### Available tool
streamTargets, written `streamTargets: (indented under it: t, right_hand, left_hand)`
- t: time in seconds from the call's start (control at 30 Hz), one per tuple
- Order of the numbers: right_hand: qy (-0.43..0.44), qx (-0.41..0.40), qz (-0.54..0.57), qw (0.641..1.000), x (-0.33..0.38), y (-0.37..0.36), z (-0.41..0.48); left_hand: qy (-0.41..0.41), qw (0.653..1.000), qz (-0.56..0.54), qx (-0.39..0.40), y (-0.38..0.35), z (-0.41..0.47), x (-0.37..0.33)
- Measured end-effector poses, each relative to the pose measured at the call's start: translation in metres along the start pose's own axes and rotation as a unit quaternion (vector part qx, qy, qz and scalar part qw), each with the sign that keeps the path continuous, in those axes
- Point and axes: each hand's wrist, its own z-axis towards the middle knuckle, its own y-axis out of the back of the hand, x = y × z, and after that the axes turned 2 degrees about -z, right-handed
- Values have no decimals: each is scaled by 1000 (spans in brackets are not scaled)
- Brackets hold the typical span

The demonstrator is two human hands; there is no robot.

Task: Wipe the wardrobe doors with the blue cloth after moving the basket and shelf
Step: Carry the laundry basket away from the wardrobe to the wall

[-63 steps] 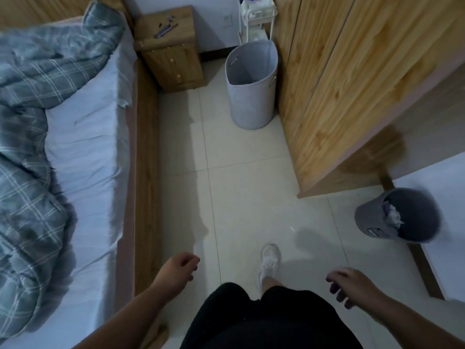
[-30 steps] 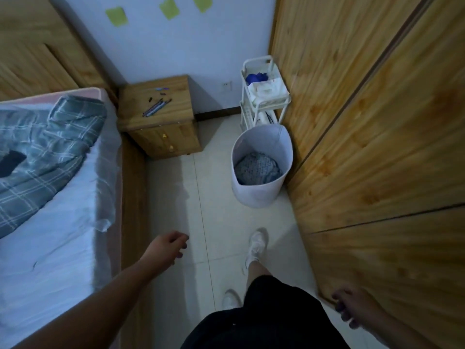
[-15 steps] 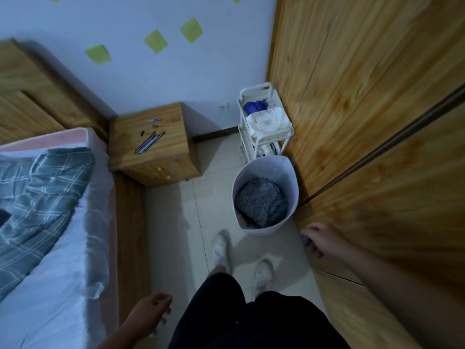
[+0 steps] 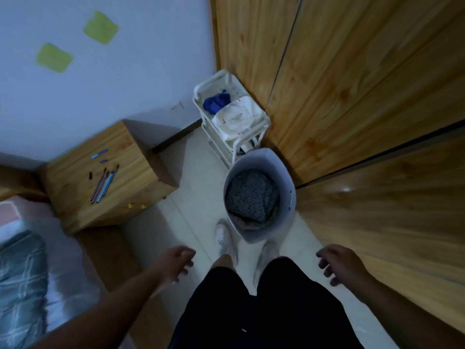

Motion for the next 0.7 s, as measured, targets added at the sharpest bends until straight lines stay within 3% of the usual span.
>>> streamTargets:
  t: [0.23,0.33,0.53,0.7]
  right_hand:
    - [-83,-20,92,992,-25,-30,59]
    - [-65,-27,104,992,-12,-45,116]
    - [-27,-120,81,989,11,-65,242]
    - [-1,-94,25,995,11,-80,324]
  left_hand:
    - [-53,996,68,6,15,107,-105]
    - [-59,994,92,-20,4,169,-119]
    - [-81,976,185,-81,-29,286,-122]
    - [-97,976,173,-87,-53,354,-121]
